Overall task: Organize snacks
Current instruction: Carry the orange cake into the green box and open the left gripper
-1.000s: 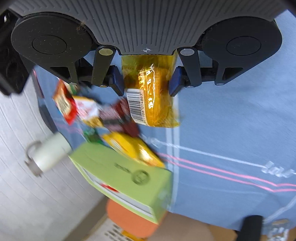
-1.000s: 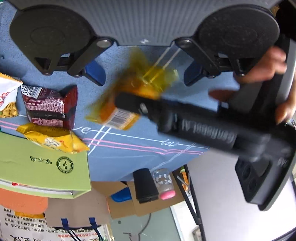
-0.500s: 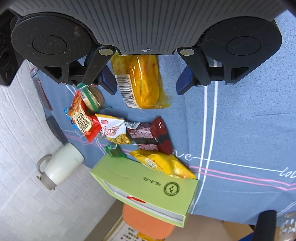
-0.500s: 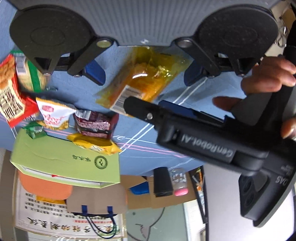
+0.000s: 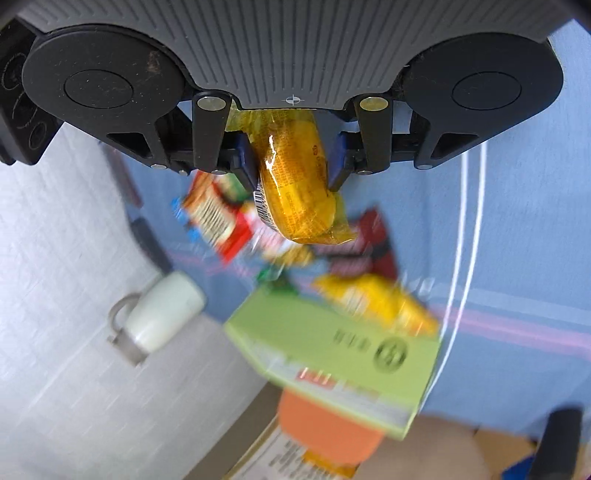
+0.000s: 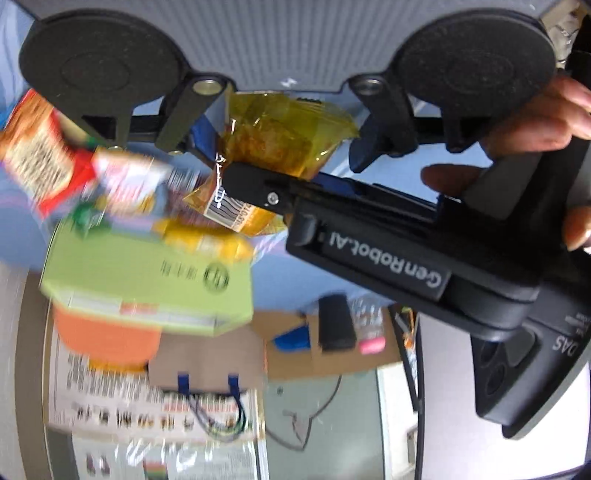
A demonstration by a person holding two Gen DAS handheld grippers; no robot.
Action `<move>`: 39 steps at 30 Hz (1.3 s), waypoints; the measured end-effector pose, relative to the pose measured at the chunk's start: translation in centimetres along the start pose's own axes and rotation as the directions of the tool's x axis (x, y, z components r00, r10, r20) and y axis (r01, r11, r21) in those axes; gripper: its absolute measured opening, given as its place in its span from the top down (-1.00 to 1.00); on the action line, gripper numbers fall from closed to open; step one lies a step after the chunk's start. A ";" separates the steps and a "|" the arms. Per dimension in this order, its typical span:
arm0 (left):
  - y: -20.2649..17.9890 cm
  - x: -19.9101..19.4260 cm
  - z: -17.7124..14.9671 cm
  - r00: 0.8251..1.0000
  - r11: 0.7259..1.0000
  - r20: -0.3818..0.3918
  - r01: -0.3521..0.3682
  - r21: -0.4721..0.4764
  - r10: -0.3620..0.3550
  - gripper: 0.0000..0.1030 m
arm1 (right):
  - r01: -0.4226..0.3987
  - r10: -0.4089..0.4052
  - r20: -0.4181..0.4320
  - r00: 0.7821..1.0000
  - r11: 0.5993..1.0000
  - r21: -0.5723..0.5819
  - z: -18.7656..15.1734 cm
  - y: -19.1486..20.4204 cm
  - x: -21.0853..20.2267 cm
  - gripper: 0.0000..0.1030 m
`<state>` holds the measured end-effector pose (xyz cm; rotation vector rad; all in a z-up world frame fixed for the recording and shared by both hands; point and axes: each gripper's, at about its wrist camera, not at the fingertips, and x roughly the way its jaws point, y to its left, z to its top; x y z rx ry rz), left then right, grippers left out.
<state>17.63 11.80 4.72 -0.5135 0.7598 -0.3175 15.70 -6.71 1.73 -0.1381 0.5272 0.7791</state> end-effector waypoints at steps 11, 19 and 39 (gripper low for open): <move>-2.8 7.1 15.9 0.992 0.995 0.127 -0.009 0.098 -0.003 0.60 | 0.073 -0.068 0.074 0.995 0.995 -0.068 11.7 -11.0 7.2 -0.53; 1.5 13.9 22.2 0.991 0.996 0.113 -0.078 0.051 0.072 0.58 | 0.023 -0.023 0.005 1.000 0.998 -0.057 14.3 -17.0 14.9 -0.55; -0.6 1.0 7.1 0.977 0.994 0.196 -0.100 0.053 0.088 -0.33 | 0.254 -0.255 0.163 0.953 0.967 0.032 5.6 -13.4 -7.0 -0.81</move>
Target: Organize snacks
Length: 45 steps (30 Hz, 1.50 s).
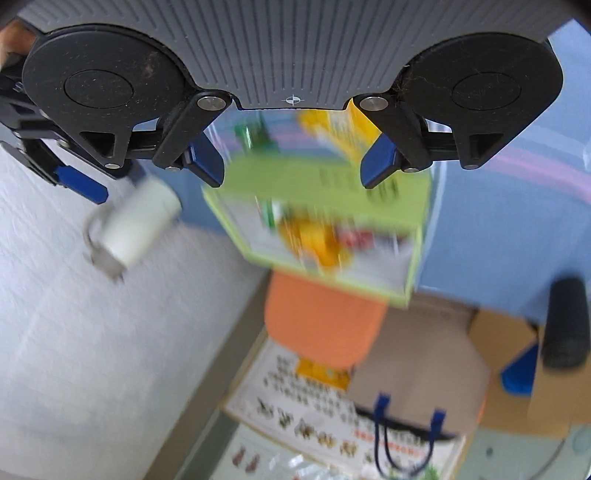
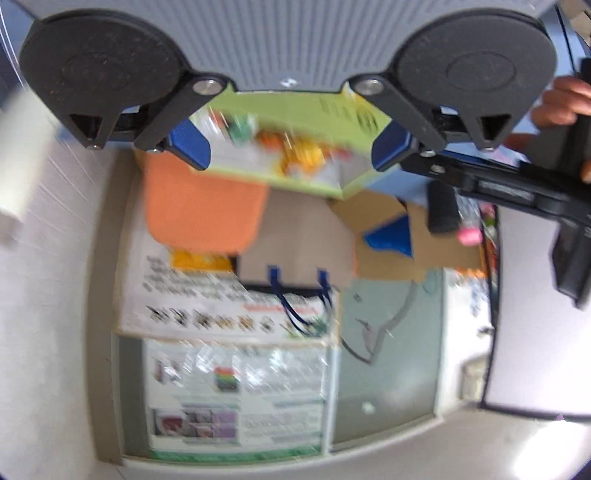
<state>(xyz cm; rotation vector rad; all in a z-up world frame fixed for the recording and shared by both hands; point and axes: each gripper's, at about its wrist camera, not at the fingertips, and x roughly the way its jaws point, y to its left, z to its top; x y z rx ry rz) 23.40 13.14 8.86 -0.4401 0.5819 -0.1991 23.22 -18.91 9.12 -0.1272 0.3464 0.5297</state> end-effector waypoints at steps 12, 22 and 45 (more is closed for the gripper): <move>-5.6 3.9 -10.1 0.942 0.984 -0.288 0.153 -0.095 -0.175 -0.13 | 0.131 -0.102 -0.219 0.970 0.983 0.125 -10.9 -3.4 -4.6 -0.81; -8.8 11.7 -6.9 0.911 0.982 -0.378 0.116 -0.147 -0.164 -0.16 | -0.047 0.044 -0.236 0.971 0.999 -0.008 -9.5 -4.5 2.5 -0.81; -8.2 6.9 -6.6 0.934 0.984 -0.309 0.157 -0.089 -0.177 0.70 | -0.068 0.065 -0.160 0.985 0.998 -0.017 -7.3 3.3 -0.9 -0.77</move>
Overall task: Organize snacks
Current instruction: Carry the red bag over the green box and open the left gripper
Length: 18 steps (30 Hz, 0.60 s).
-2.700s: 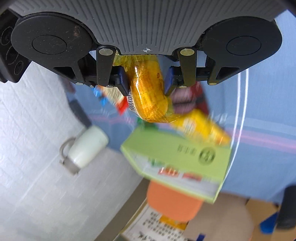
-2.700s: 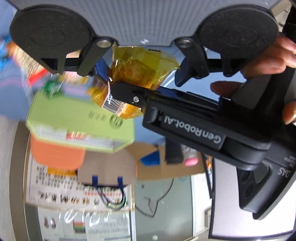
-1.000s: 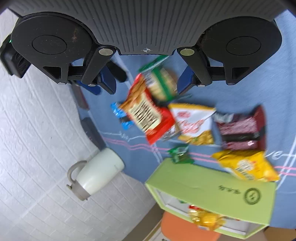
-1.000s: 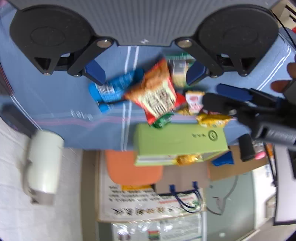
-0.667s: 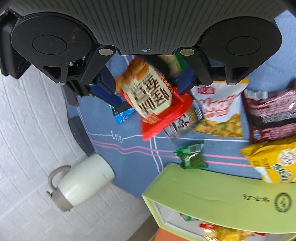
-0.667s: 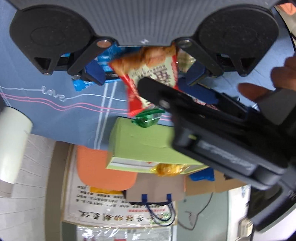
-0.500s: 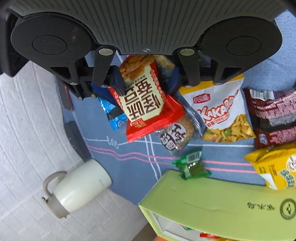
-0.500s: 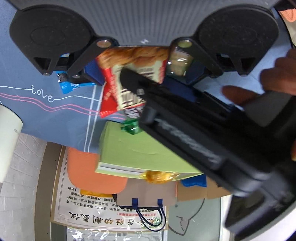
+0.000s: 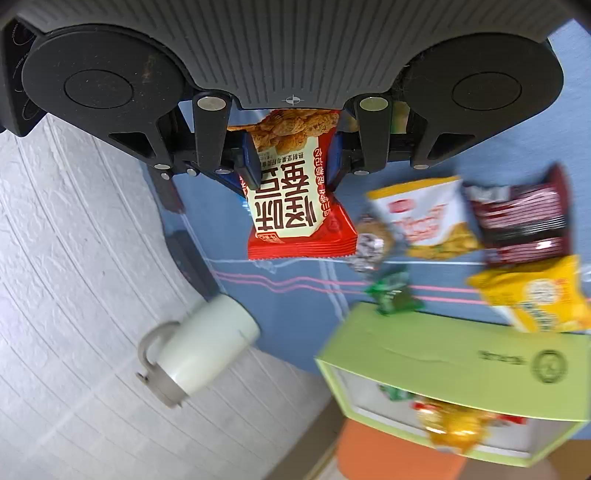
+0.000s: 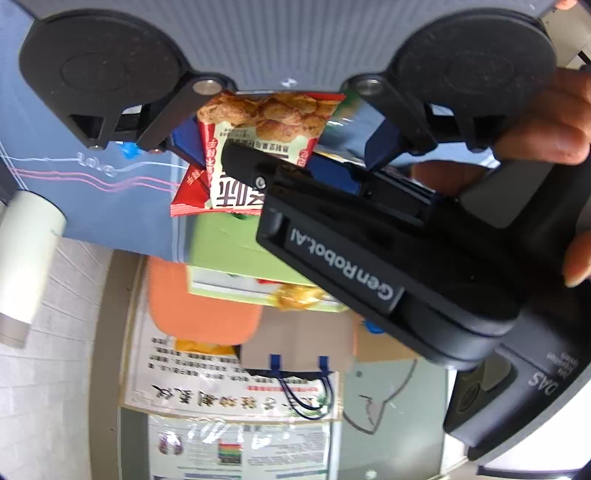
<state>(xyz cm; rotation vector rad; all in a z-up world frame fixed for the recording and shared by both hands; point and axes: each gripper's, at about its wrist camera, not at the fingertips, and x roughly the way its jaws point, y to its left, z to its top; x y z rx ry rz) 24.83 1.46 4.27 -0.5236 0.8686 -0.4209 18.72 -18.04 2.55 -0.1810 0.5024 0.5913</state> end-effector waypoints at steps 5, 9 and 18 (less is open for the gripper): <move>3.6 -4.0 -2.1 0.994 0.993 0.030 -0.104 -0.053 0.106 0.69 | -0.113 0.112 -0.038 0.993 0.994 -0.011 -0.3 4.9 1.8 -0.76; 7.3 -7.1 -4.6 0.983 0.977 0.031 -0.177 -0.117 0.182 0.71 | -0.213 0.210 -0.086 0.974 0.977 -0.025 -1.2 9.2 3.6 -0.77; 10.8 -9.2 -5.2 0.984 0.980 0.099 -0.133 -0.145 0.149 -0.04 | -0.157 0.161 -0.155 0.975 0.987 0.036 -1.5 10.8 5.1 -0.81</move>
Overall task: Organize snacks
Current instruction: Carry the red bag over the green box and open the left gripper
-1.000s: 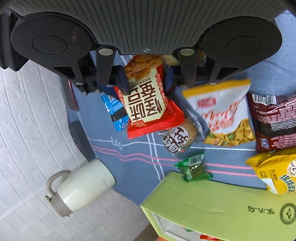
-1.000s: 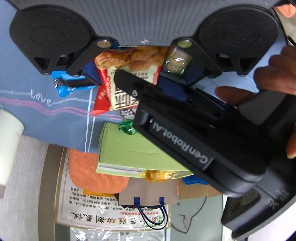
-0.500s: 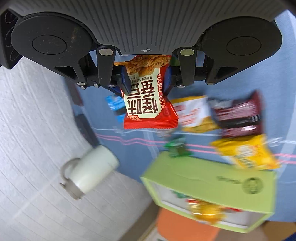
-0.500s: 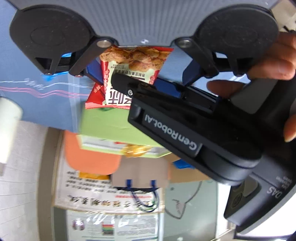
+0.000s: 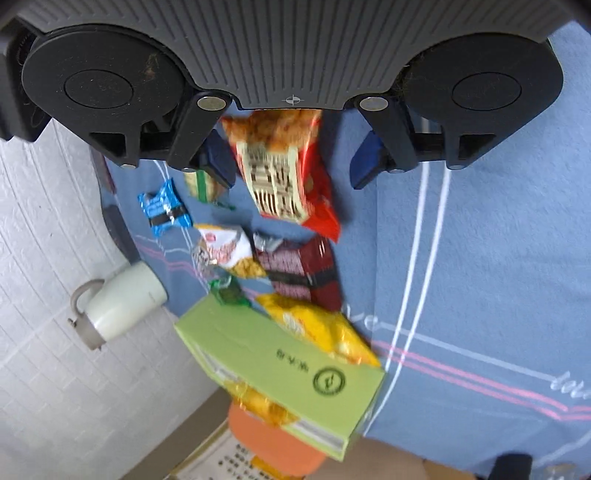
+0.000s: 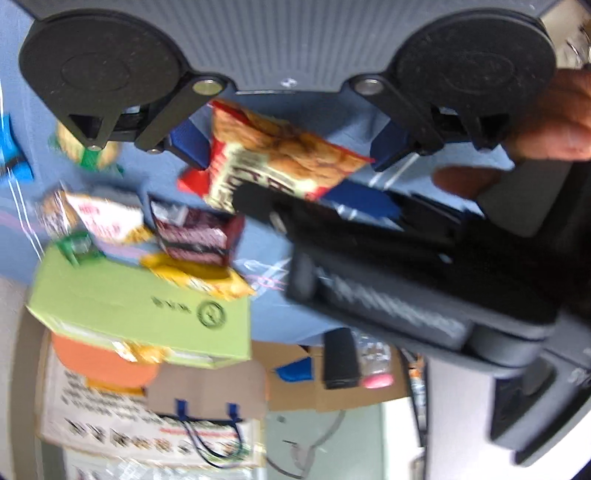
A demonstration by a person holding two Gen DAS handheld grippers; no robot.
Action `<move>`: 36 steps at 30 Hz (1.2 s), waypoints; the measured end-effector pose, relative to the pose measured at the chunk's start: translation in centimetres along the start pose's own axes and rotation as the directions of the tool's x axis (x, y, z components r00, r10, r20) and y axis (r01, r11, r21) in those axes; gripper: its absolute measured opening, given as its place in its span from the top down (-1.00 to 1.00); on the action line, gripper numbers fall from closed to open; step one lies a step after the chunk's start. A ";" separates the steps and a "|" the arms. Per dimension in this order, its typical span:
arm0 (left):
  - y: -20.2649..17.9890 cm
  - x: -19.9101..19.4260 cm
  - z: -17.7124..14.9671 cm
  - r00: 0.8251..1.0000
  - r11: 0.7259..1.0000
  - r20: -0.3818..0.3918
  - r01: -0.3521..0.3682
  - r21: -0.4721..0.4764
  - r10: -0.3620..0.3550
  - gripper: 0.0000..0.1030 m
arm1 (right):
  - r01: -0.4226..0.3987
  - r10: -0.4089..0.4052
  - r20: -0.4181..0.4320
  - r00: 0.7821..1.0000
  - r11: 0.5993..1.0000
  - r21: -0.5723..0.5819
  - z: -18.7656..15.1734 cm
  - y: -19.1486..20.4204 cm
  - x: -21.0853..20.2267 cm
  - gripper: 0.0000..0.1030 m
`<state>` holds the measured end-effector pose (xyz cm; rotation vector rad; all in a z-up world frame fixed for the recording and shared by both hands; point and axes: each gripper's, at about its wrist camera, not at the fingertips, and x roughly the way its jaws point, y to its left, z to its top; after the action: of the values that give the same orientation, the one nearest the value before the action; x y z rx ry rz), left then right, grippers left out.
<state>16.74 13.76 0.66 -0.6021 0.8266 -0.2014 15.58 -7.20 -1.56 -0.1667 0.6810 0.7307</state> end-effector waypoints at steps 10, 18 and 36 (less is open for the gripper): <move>0.0 1.8 0.8 0.997 0.998 -0.071 0.038 0.058 -0.033 0.33 | 0.062 -0.063 0.013 0.998 0.996 0.071 0.4 1.2 1.4 -0.82; -0.3 0.9 1.1 0.994 0.994 -0.048 0.100 0.051 -0.098 1.00 | 0.062 -0.063 0.056 0.996 0.998 0.014 0.9 0.0 -1.1 -0.45; -11.2 12.9 20.3 0.991 0.980 0.049 0.115 0.164 -0.125 1.00 | 0.178 -0.163 0.172 0.971 0.981 -0.074 17.8 -14.7 7.9 -0.46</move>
<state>41.04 8.16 9.61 -0.5034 0.7095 -0.3558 38.79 -7.19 5.98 -0.2409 0.4690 0.6023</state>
